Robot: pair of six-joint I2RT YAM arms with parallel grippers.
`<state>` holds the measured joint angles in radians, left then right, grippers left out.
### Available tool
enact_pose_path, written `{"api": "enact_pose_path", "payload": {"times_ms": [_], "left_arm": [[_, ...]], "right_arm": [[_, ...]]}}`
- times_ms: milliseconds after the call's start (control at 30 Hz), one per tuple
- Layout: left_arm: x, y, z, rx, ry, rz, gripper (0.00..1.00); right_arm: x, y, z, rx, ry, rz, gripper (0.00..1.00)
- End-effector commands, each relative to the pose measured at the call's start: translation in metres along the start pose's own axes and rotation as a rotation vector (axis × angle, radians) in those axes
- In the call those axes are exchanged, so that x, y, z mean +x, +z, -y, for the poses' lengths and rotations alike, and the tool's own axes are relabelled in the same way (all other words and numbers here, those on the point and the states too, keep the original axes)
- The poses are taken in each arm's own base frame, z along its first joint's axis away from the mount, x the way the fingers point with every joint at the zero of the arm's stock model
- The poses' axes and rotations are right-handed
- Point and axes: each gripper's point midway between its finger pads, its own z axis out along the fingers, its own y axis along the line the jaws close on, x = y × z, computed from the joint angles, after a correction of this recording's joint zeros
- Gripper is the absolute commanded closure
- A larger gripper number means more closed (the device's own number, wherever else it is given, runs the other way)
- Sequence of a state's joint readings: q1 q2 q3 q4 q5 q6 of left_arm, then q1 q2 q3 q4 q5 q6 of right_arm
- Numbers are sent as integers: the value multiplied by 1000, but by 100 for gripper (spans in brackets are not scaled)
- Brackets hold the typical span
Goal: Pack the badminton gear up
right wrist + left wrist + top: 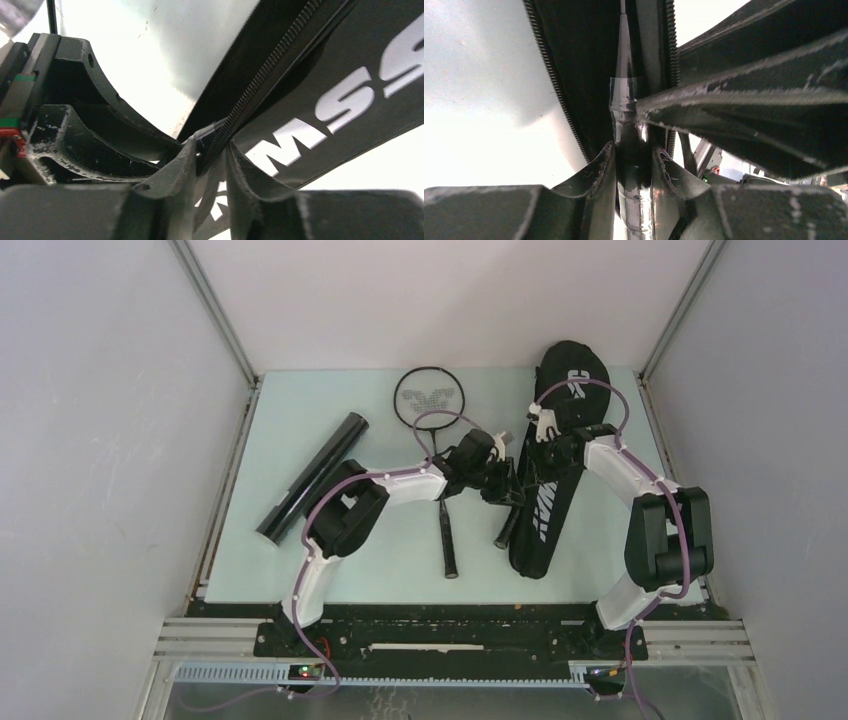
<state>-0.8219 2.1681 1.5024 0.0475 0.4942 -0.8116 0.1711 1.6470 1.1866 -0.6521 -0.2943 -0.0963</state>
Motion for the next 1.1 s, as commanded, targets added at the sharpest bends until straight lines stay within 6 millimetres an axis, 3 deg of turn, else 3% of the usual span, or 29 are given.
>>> {"api": "enact_pose_path", "payload": {"times_ms": [0,167,300,500,667,967,1067], "left_arm": [[-24,-7,17,46,97,93,100],[-21,-8,12,32,124,89,100],[-28,-9,17,36,120,104,100],[-47,-6,43,78,51,118,100],[-42,4,68,127,14,92,100],[-32,24,67,167,-36,72,96],[-31,22,74,213,-39,75,98]], "right_arm": [[5,-4,25,62,14,-9,74],[-1,-11,31,57,9,21,100],[0,-13,30,40,19,13,100],[0,-21,7,-101,84,22,100],[-6,-19,-2,-159,138,40,100],[-18,-27,-13,-314,209,86,100],[-21,-34,-5,-332,255,102,100]]}}
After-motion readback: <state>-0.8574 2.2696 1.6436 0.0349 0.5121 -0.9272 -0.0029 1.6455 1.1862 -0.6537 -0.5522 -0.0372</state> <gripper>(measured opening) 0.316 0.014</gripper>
